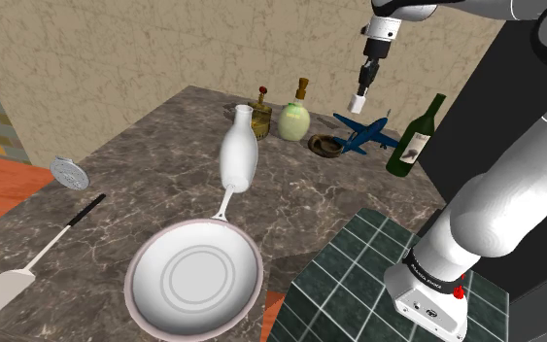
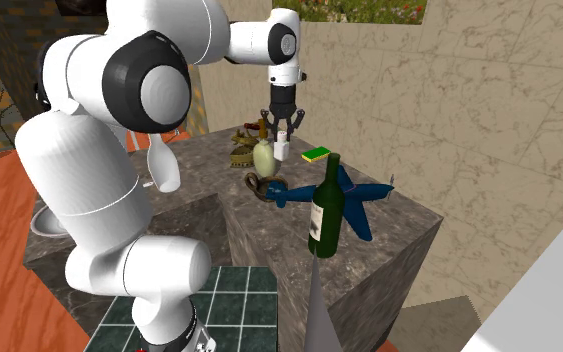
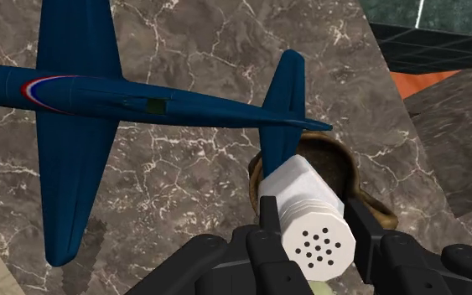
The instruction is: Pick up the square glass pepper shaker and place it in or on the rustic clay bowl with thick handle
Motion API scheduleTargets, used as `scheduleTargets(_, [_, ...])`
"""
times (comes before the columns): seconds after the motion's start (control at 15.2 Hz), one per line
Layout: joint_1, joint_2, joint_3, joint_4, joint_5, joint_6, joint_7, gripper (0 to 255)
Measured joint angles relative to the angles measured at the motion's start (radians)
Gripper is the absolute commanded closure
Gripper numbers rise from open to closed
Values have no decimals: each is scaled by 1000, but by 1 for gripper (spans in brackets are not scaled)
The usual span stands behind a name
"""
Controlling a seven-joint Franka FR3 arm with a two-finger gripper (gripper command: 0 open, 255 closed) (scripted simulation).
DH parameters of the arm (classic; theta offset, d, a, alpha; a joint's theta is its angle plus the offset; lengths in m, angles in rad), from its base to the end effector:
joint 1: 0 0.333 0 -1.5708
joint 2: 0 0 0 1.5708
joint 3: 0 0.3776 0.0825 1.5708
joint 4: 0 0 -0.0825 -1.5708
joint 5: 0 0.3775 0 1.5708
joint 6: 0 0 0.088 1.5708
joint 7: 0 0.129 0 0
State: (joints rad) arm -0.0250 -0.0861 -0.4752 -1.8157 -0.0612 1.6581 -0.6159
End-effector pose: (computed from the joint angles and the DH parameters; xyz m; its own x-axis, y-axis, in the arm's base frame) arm 0.4452 -0.2628 0.5979 0.9888 0.1270 -0.0781 0.1251 -0.9917 -0.0296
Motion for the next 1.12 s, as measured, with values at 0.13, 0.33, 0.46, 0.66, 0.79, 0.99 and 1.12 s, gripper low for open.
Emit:
scheduleTargets(0.13, [16,25,17,42,15,-22,30,255])
scheduleTargets(0.33, [48,47,51,79,31,-40,92,255])
scheduleTargets(0.46, [54,51,58,72,34,-30,105,255])
scheduleTargets(0.66, [55,51,59,34,35,8,109,255])
scheduleTargets(0.79, [56,51,60,10,34,31,111,255])
scheduleTargets(0.99, [54,52,58,-29,34,72,108,255])
scheduleTargets(1.12, [54,55,58,-53,36,98,110,255])
